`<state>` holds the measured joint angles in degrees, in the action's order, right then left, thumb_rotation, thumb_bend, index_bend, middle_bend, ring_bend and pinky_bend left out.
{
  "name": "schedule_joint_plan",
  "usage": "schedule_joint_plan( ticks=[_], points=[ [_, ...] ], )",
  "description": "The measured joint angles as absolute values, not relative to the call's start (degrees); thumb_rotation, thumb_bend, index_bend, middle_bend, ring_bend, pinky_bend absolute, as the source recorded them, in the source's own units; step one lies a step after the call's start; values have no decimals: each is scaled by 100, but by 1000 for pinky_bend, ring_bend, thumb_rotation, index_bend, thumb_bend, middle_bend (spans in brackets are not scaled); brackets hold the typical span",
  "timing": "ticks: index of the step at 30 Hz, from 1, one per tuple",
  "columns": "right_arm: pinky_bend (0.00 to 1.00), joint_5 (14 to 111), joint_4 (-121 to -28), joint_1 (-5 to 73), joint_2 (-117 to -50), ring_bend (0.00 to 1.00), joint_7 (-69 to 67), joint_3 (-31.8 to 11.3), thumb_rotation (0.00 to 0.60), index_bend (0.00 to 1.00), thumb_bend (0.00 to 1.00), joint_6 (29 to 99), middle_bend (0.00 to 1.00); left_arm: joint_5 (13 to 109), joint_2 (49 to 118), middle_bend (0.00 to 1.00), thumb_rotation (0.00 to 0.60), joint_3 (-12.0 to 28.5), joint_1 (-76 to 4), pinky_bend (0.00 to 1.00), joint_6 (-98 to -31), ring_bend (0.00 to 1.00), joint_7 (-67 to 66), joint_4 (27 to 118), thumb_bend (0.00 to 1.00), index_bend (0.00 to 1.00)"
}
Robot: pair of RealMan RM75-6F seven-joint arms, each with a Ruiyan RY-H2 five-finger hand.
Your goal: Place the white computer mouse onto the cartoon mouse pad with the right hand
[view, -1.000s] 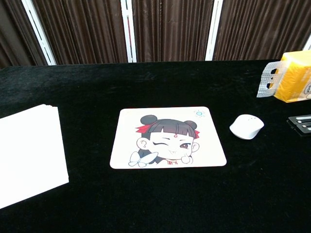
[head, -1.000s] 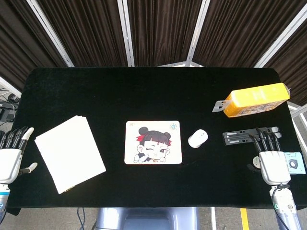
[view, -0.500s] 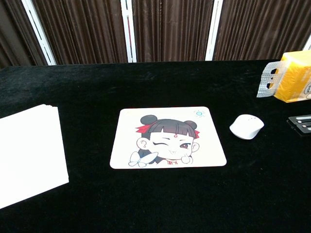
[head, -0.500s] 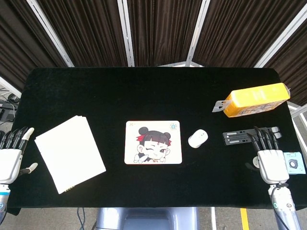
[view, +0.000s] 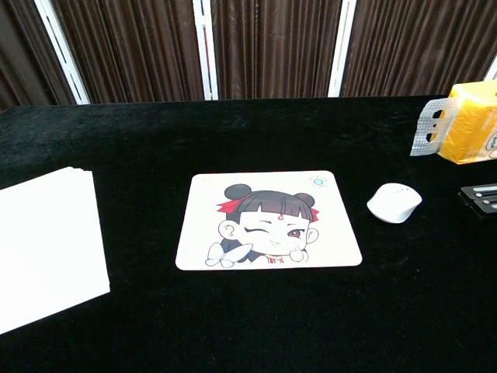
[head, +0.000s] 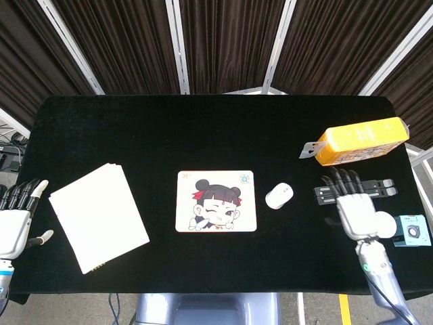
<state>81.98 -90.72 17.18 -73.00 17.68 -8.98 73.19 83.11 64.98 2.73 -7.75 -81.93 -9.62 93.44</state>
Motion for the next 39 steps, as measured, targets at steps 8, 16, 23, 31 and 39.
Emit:
schedule_joint_plan(
  ticks=[8, 16, 23, 31, 39],
  points=[
    [0, 7714, -8828, 2371, -7886, 0, 2361, -1126, 600, 208, 74, 6676, 51, 8273, 6447, 0, 600, 274, -793, 0, -8124, 0, -857, 9374, 76, 0],
    [0, 7488, -8360, 2763, -8352, 0, 2619, -1128, 600, 251, 73, 6201, 69, 8248, 6419, 0, 600, 265, -812, 0, -8064, 0, -840, 9400, 76, 0],
    [0, 7373, -7987, 3004, -8703, 0, 2655, -1060, 600, 274, 73, 5943, 79, 8213, 6414, 0, 600, 266, -818, 0, -8039, 0, -856, 9424, 77, 0],
    [0, 7312, -7683, 3252, -8875, 0, 2615, -980, 600, 294, 73, 5641, 97, 8145, 6400, 0, 600, 279, -831, 0, -7987, 0, -827, 9448, 75, 0],
    [0, 7282, -7434, 3408, -8884, 0, 2627, -909, 600, 308, 74, 5475, 100, 8122, 6391, 0, 600, 277, -833, 0, -7974, 0, -822, 9462, 76, 0]
  ],
)
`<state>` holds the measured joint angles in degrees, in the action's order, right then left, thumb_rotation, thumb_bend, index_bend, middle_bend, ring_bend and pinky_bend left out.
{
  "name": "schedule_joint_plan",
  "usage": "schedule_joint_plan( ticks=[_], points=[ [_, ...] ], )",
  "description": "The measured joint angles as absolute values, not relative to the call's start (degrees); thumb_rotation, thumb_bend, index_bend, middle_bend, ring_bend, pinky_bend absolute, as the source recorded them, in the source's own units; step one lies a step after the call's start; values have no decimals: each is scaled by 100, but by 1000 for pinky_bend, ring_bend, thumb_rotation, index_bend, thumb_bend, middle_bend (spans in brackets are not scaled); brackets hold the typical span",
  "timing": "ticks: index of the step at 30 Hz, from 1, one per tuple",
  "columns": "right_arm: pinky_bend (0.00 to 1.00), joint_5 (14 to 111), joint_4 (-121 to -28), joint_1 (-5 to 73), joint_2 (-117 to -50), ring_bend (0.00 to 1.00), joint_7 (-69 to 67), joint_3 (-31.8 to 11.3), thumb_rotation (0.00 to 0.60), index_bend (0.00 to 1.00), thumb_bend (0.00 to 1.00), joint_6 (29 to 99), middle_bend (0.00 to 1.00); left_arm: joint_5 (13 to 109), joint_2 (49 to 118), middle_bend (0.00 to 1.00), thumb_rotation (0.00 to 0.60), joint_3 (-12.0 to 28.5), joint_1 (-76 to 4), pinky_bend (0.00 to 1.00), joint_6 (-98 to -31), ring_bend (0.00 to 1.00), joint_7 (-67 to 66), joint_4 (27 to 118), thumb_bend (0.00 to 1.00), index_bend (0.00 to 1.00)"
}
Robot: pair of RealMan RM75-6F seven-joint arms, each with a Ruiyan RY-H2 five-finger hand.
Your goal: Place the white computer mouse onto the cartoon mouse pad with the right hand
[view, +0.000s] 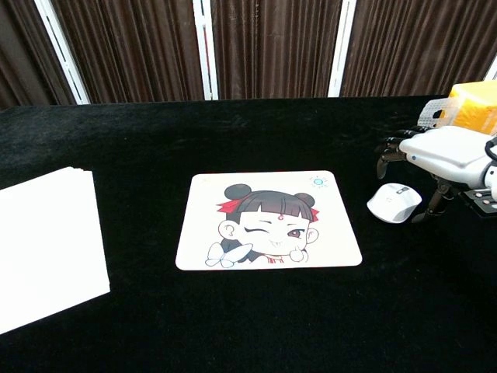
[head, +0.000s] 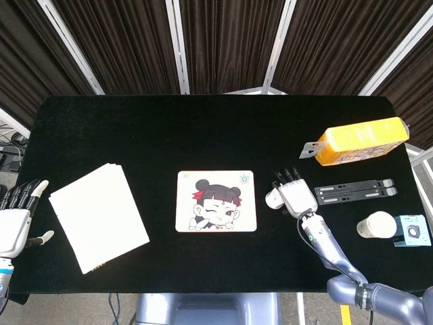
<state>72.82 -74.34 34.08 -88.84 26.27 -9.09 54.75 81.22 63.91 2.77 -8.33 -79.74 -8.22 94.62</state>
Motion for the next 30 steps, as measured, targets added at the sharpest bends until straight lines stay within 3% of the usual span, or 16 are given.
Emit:
schedule_joint_plan(
  ticks=[30],
  points=[
    [0, 7270, -6491, 3662, -9363, 0, 2271, -762, 600, 364, 73, 5339, 143, 7890, 6355, 0, 600, 306, -861, 0, -7838, 0, -865, 9599, 75, 0]
  ],
)
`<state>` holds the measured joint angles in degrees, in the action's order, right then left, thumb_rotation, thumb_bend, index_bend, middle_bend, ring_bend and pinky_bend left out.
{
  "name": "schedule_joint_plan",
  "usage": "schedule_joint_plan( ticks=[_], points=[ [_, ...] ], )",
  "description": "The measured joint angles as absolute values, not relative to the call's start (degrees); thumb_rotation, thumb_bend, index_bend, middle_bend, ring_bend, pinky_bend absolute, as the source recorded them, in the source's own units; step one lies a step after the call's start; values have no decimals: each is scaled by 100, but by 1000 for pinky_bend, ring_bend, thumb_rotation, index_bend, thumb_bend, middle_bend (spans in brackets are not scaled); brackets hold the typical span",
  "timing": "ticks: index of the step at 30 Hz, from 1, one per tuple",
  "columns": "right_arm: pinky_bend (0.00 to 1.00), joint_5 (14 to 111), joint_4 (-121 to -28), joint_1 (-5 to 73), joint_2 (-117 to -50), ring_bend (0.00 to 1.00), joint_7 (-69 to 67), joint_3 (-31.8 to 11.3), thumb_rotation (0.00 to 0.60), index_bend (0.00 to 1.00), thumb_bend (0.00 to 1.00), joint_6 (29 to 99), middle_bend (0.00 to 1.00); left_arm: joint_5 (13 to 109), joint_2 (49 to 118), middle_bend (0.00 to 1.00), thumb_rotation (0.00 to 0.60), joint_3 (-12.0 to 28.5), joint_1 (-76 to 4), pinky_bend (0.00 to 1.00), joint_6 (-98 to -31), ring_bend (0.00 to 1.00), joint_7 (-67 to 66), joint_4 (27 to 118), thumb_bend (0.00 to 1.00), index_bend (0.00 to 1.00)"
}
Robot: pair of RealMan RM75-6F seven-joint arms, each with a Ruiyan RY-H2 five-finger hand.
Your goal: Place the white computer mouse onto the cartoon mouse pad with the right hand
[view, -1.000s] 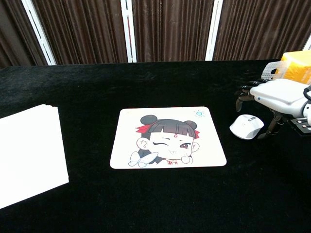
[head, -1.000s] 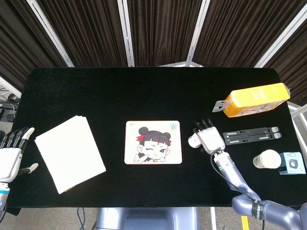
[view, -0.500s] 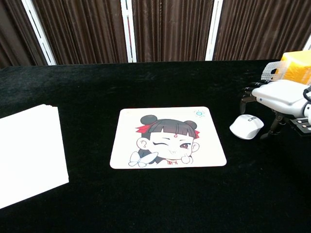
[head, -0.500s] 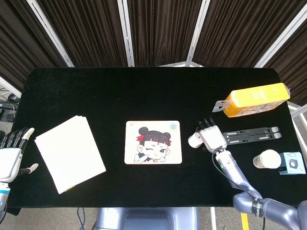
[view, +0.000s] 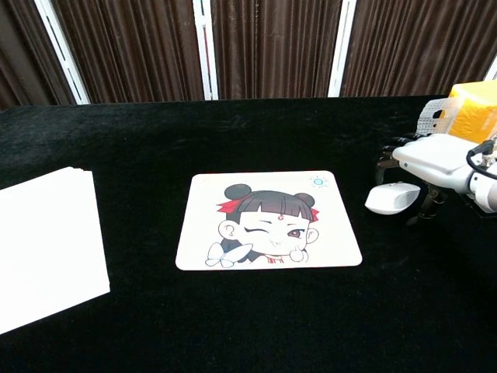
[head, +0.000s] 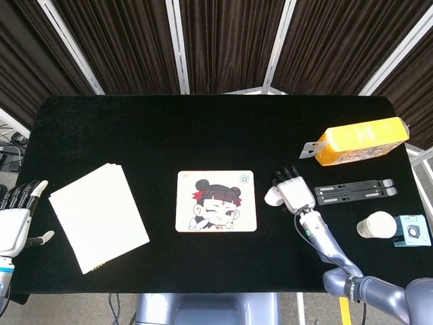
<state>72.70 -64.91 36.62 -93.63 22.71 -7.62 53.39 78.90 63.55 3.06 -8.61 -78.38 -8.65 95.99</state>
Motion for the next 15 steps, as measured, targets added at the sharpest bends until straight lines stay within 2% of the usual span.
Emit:
schedule_joint_plan(
  ticks=[15],
  points=[
    [0, 7374, -6511, 3735, -9433, 0, 2268, -747, 600, 416, 93, 5455, 164, 7849, 6331, 0, 600, 299, -872, 0, -7800, 0, -867, 9638, 76, 0]
  ],
)
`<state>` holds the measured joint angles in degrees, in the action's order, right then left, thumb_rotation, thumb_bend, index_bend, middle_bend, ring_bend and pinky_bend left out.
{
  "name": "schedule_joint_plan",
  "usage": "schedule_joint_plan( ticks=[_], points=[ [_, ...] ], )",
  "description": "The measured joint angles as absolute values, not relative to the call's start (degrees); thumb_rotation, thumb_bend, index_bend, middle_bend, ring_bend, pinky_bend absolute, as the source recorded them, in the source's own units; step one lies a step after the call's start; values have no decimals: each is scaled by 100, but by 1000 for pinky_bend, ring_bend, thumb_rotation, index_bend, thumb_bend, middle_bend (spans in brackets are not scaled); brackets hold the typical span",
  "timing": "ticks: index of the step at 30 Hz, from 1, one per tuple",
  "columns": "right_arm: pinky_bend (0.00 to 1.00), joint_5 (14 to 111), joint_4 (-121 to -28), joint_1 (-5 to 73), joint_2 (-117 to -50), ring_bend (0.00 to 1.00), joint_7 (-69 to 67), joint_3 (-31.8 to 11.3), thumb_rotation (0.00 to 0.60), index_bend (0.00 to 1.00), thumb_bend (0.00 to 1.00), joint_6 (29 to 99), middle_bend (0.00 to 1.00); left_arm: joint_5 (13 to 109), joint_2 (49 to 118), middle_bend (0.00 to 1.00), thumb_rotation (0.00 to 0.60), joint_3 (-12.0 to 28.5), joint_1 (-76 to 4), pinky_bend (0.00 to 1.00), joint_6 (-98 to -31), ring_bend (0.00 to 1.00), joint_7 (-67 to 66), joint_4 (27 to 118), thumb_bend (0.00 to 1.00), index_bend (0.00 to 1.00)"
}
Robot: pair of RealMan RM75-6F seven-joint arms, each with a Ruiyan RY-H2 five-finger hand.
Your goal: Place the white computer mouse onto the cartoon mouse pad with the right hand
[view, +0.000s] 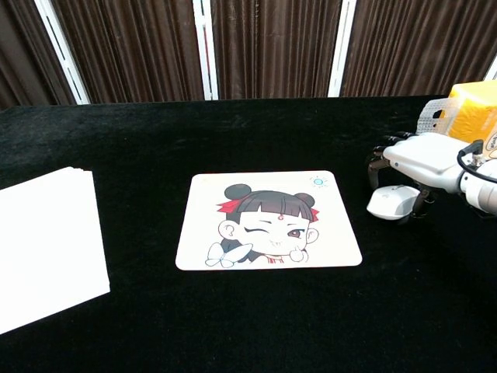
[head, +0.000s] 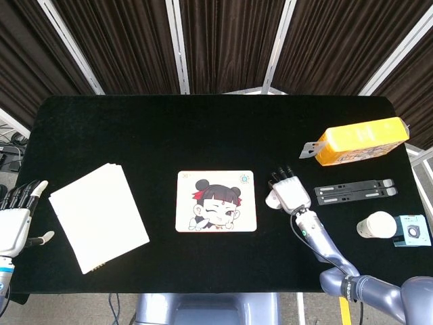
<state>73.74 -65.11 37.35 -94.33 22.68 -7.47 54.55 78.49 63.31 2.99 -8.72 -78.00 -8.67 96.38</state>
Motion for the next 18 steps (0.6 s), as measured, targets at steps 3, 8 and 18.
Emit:
schedule_joint_plan(
  ticks=[3, 8, 18],
  points=[
    [0, 7352, -6514, 3739, -9445, 0, 2293, -748, 600, 473, 113, 5456, 183, 7845, 6326, 0, 600, 297, -874, 0, -7794, 0, -871, 9643, 76, 0],
    [0, 7358, -6511, 3728, -9462, 0, 2279, -747, 600, 520, 156, 5511, 207, 7825, 6313, 0, 600, 295, -880, 0, -7767, 0, -860, 9664, 76, 0],
    [0, 7491, -6603, 3713, -9397, 0, 2168, -735, 600, 552, 242, 5665, 227, 7821, 6309, 0, 600, 291, -881, 0, -7770, 0, -855, 9678, 76, 0]
  ],
)
